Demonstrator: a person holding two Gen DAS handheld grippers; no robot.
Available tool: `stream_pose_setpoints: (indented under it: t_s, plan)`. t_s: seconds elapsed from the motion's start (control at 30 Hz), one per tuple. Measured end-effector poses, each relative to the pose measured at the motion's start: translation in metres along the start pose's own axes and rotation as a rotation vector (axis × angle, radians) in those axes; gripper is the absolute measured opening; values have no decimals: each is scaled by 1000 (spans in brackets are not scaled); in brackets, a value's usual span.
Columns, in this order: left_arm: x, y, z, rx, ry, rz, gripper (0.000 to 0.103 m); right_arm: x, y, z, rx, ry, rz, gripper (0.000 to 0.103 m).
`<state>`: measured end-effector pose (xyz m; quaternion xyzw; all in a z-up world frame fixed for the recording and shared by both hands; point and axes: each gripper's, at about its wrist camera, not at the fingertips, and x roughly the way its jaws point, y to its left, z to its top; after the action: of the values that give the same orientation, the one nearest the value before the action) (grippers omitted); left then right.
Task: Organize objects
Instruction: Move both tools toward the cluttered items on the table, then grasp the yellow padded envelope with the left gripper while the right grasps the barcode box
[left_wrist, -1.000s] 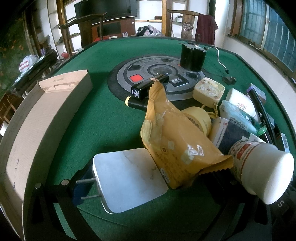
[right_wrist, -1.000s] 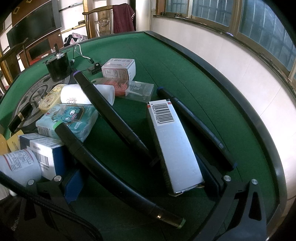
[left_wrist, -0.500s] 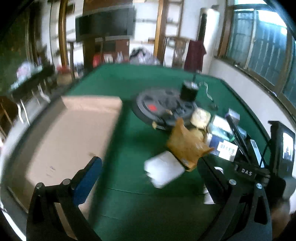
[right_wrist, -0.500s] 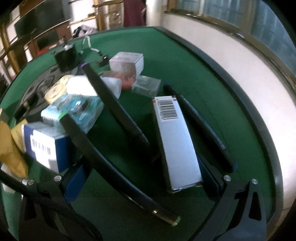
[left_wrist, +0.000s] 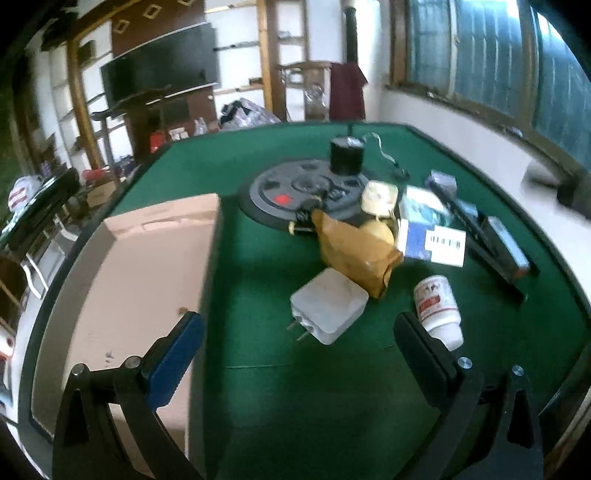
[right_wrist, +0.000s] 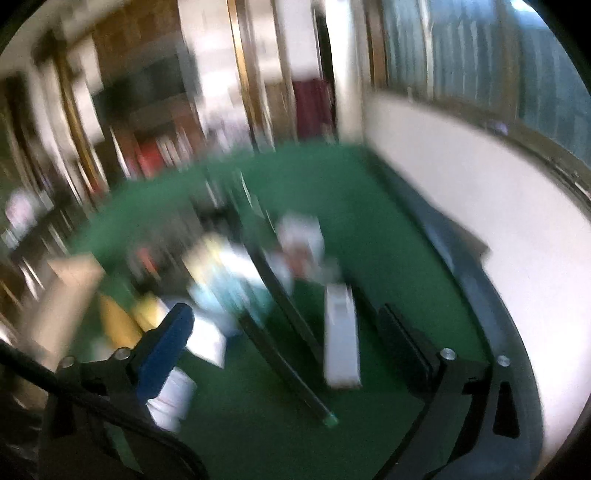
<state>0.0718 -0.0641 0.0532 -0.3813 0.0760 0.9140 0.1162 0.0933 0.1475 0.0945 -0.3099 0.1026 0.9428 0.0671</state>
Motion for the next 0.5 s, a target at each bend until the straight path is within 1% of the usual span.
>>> stream_pose_setpoints:
  t_s: [0.03, 0.07, 0.1, 0.13, 0.2, 0.23, 0.27, 0.3, 0.37, 0.4, 0.5]
  plan:
    - [2, -1, -1, 15, 4, 7, 101, -5, -4, -1, 35, -31, 97, 103]
    - [6, -3, 0, 31, 12, 23, 101, 5, -6, -2, 50, 31, 163, 103]
    - [7, -3, 1, 39, 24, 38, 101, 19, -8, -4, 59, 114, 171, 102]
    - [7, -2, 2, 39, 31, 38, 101, 29, -14, -11, 83, 147, 140, 95]
    - [3, 1, 6, 18, 33, -4, 101, 35, -25, -17, 103, 133, 98, 95]
    - [2, 2, 9, 3, 32, -27, 101, 40, -35, -19, 112, 145, 79, 95]
    - [2, 4, 12, -8, 31, -43, 101, 42, -42, -19, 119, 157, 78, 95]
    - [3, 4, 16, -25, 32, -61, 101, 32, -45, -23, 122, 155, 76, 95]
    - [8, 2, 24, -54, 40, -87, 101, 31, -53, -23, 109, 157, 44, 95]
    - [13, 1, 28, -72, 44, -96, 101, 31, -54, -24, 101, 157, 41, 95]
    - [30, -5, 41, -116, 67, -100, 101, 27, -63, -24, 116, 170, 70, 95]
